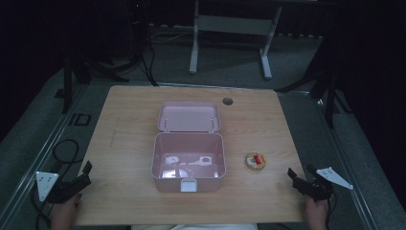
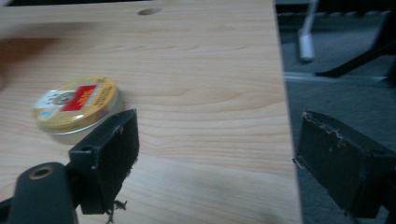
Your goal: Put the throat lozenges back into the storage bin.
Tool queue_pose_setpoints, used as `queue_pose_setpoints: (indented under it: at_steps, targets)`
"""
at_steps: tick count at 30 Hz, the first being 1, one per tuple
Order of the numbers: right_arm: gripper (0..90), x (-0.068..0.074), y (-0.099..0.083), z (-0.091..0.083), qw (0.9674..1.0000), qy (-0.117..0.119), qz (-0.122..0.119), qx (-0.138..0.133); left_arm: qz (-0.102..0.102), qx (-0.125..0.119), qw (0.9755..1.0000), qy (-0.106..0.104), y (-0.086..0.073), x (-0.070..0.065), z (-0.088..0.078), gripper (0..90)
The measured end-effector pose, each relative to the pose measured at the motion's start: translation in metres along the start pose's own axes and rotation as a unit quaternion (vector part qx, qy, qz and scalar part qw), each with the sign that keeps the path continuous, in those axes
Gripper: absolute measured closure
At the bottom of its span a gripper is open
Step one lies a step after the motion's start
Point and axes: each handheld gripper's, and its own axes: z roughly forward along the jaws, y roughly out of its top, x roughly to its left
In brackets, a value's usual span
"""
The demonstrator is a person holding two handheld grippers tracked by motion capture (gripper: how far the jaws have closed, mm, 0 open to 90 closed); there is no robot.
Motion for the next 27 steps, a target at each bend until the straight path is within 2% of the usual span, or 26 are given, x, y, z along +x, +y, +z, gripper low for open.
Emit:
queue_pose_setpoints:
  at_steps: [3,6,7,10,11,13,15,16,17,20,22,23,24,25,27]
  targets:
    - [14.1,0.002,0.001,0.004,0.9991,0.028,-0.017,0.027,-0.001,0.000,1.0000,0.000,0.000,0.000,0.000,2.4]
    - [14.1,0.003,0.002,0.005,0.9989,0.026,-0.022,0.032,-0.001,0.000,1.0000,0.001,0.000,0.000,0.000,2.4]
    - [14.1,0.004,0.002,0.006,0.9983,0.034,-0.026,0.039,-0.001,0.000,1.0000,0.001,0.000,0.000,0.000,2.4]
    - [13.0,0.003,0.003,0.010,0.9945,0.075,-0.035,0.065,-0.002,0.000,1.0000,0.000,0.000,0.000,0.000,2.4]
    - [12.9,0.003,0.003,0.011,0.9941,0.080,-0.035,0.065,-0.002,0.000,1.0000,-0.001,0.000,0.000,0.000,2.4]
    - [12.5,0.003,0.004,0.012,0.9901,0.111,-0.046,0.073,0.000,0.001,1.0000,-0.001,0.000,0.000,0.000,2.4]
    - [12.6,0.004,0.004,0.013,0.9893,0.114,-0.054,0.073,0.000,0.001,1.0000,-0.001,0.000,0.000,0.000,2.4]
    - [12.6,0.006,0.008,0.015,0.9807,0.154,-0.080,0.091,0.000,0.002,1.0000,-0.002,0.000,0.000,0.000,2.4]
    - [12.6,0.006,0.009,0.016,0.9782,0.163,-0.088,0.094,0.000,0.002,1.0000,-0.002,0.000,0.000,0.000,2.4]
    - [13.0,0.008,0.016,0.018,0.9663,0.205,-0.108,0.112,0.001,0.002,1.0000,-0.003,0.000,0.000,0.000,2.4]
    - [13.1,0.010,0.021,0.021,0.9587,0.214,-0.126,0.139,0.001,0.001,1.0000,-0.003,0.000,0.000,0.000,2.4]
    - [13.1,0.010,0.021,0.021,0.9587,0.214,-0.126,0.139,0.001,0.001,1.0000,-0.003,0.000,0.000,0.000,2.4]
    - [13.3,0.013,0.025,0.025,0.9484,0.221,-0.145,0.174,0.001,0.002,1.0000,-0.004,0.000,0.000,0.000,2.4]
    - [13.4,0.015,0.027,0.028,0.9391,0.235,-0.152,0.200,0.001,0.002,1.0000,-0.004,0.000,0.000,0.000,2.4]
    - [14.4,0.020,0.029,0.032,0.9229,0.247,-0.175,0.237,0.001,0.002,1.0000,-0.004,0.000,0.000,0.000,2.4]
